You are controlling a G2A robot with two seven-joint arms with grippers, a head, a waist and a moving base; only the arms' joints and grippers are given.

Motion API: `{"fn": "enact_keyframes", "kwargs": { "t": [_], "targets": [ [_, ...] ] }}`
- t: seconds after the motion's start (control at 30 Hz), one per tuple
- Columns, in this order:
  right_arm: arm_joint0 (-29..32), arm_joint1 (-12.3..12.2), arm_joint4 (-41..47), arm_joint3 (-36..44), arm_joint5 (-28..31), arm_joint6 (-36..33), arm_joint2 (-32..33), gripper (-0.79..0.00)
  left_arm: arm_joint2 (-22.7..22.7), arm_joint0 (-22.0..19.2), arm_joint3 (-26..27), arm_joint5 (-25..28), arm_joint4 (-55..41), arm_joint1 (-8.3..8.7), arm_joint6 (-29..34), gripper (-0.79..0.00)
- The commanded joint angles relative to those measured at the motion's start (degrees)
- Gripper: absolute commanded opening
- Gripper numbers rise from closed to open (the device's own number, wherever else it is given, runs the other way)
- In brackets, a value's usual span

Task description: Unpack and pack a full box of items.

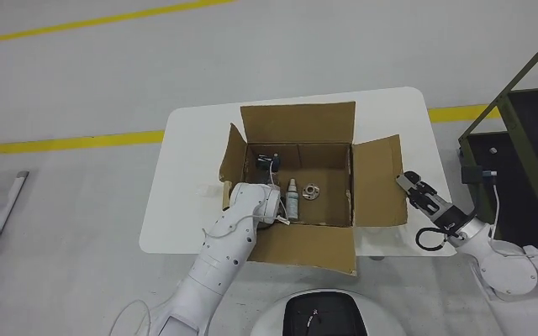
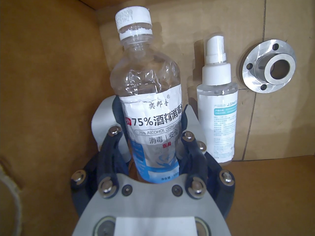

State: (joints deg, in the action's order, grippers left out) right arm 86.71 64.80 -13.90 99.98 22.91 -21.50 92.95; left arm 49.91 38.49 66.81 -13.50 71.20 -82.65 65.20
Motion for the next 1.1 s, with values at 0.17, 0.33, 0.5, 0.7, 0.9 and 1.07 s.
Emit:
{"fn": "enact_keyframes", "kwargs": {
  "t": [0.17, 0.33, 0.5, 0.7, 0.9, 1.07],
  "targets": [
    [0.08, -0.06, -0.09, 0.32, -0.07, -0.07, 0.06, -0.785, 0.51, 0.31, 0.04, 0.67, 0.12, -0.33, -0.09, -0.77],
    [0.1, -0.1, 0.1, 0.47, -0.05, -0.18, 0.03, -0.785, 1.37, 0.93, 2.67, 1.49, 0.18, -0.33, -0.18, -0.785],
    [0.18, -0.15, 0.55, 0.57, -0.59, 0.38, 0.76, -0.785, 3.01, 2.12, 7.8, 1.98, 0.05, -0.07, 1.16, -0.785],
    [0.49, -0.38, 1.14, 0.73, -0.91, 0.53, 3.08, -0.785, 5.48, 4.15, 16.86, 3.05, -1.5, 0.32, 3.53, -0.785],
    [0.47, -0.61, 1.66, 1.25, -1.49, -0.01, 4.97, -0.252, 7.62, 5.59, 24.98, 3.41, -4.1, 0.5, 5.39, -0.785],
    [1.02, -0.6, 1.55, 2.96, -1.82, 2.37, 6.39, 0.0, 9.0, 5.7, 29.94, 3.97, -5.5, 0.57, 6.01, -0.785]
  ]
}}
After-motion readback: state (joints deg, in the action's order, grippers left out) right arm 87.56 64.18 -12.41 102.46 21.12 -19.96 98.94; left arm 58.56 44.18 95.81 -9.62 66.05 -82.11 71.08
